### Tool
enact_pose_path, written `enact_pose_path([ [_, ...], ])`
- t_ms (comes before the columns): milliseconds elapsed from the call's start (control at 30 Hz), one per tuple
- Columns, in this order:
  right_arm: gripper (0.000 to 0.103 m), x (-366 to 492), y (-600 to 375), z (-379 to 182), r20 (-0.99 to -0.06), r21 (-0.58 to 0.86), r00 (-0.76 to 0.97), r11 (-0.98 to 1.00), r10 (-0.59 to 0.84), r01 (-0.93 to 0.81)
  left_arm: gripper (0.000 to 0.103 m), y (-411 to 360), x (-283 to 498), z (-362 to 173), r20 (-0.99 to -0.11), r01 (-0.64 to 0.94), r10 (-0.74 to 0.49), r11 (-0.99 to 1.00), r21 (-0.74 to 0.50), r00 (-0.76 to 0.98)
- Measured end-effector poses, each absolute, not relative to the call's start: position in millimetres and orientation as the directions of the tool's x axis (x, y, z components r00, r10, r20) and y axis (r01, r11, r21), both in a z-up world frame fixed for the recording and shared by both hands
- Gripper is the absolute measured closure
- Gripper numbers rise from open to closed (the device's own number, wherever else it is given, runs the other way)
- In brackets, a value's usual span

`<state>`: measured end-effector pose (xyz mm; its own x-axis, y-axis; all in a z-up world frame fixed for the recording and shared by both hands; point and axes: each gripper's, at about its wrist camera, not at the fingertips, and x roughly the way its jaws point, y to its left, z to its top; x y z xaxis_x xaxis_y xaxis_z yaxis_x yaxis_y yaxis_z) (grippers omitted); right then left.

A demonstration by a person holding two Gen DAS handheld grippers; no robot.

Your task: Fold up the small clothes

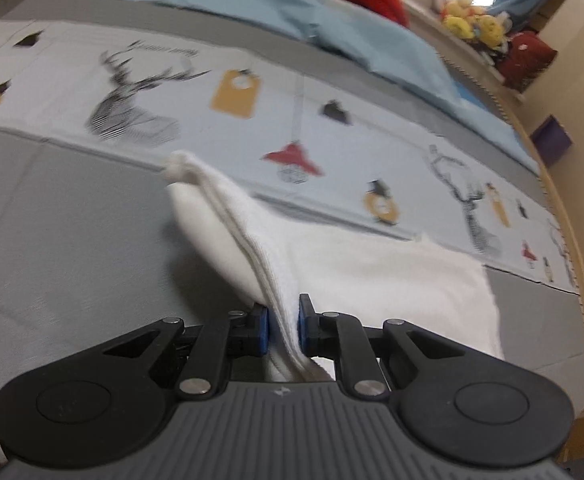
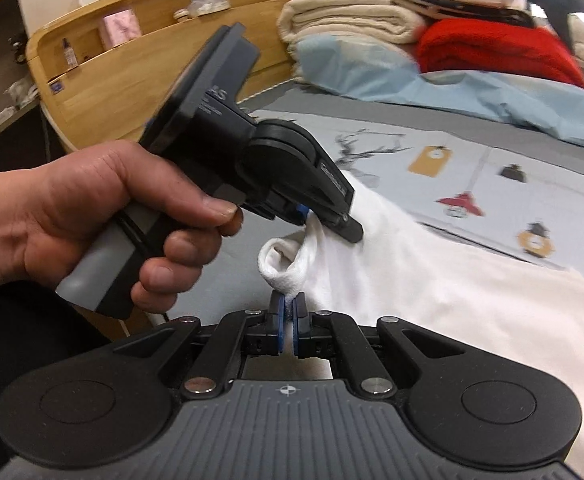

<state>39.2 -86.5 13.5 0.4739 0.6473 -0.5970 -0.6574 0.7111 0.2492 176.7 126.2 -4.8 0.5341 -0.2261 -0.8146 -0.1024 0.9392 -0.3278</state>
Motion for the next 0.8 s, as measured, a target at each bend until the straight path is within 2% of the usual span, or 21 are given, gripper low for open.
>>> enact_pose_path([
  [400,0.101,31,-260,17,-0.619,0.212,0.678,0.916,0.396,-0.341,0.089,-56,203,18,-0.707,0.166,-0.433,0.894,-0.416,0.559],
  [500,0.103,27,-296,5,-0.667,0.173,0.691,0.96,0.279,-0.22,0.087,-93,203,18,-0.685,0.213,-0.465,0.881,-0.423,0.561],
  [567,0.103,29,-318,-7,-0.715,0.177,0.665,0.976,0.216,-0.127,0.081,-106,204,15,-0.668,0.227,-0.518,0.849,-0.477,0.535],
  [633,0.103,33,-336,-19,-0.759,0.207,0.624,0.977,0.187,-0.041,0.08,-110,202,15,-0.631,0.261,-0.574,0.812,-0.523,0.522],
  [733,0.103,36,-351,-30,-0.773,0.286,0.597,0.958,0.214,0.026,0.08,-111,198,19,-0.609,0.312,-0.599,0.797,-0.518,0.52],
  [800,0.1,39,-350,-34,-0.77,0.305,0.603,0.951,0.21,0.059,0.08,-101,199,17,-0.623,0.291,-0.58,0.81,-0.508,0.525],
])
